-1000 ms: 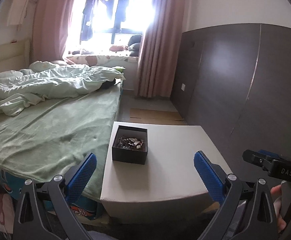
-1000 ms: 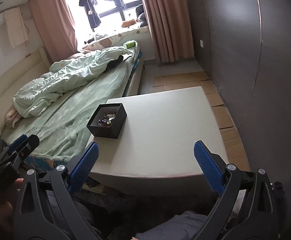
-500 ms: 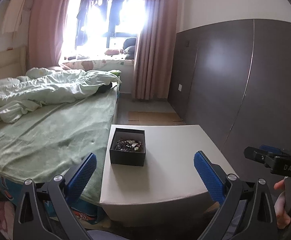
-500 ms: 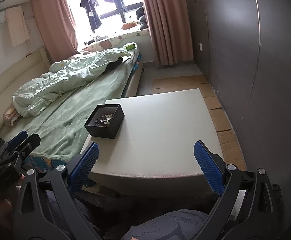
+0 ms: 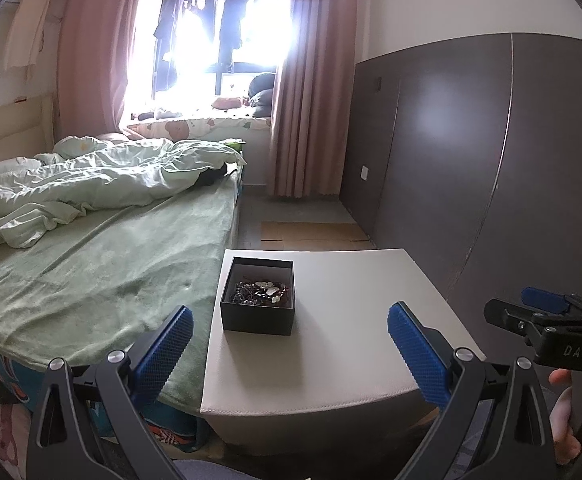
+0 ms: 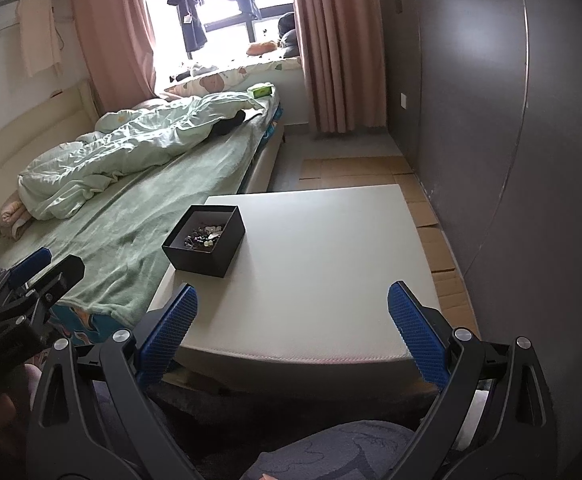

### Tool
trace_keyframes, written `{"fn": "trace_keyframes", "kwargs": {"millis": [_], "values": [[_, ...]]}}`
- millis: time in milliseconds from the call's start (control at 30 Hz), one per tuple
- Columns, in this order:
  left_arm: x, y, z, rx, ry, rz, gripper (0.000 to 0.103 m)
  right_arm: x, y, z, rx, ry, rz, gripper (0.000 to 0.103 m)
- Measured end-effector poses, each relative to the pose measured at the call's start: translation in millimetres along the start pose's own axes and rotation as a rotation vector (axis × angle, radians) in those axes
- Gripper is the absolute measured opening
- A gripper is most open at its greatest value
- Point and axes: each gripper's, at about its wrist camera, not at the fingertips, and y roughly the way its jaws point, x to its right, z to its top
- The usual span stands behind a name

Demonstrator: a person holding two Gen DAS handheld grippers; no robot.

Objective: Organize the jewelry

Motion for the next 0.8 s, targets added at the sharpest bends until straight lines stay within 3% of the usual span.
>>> {"fn": "trace_keyframes", "kwargs": {"millis": [800], "values": [[-4.2, 3.6, -1.4, -0.015, 0.006, 0.008, 0.094, 5.7, 3.6, 2.3, -0.012, -0.002, -0.017, 0.095]]}}
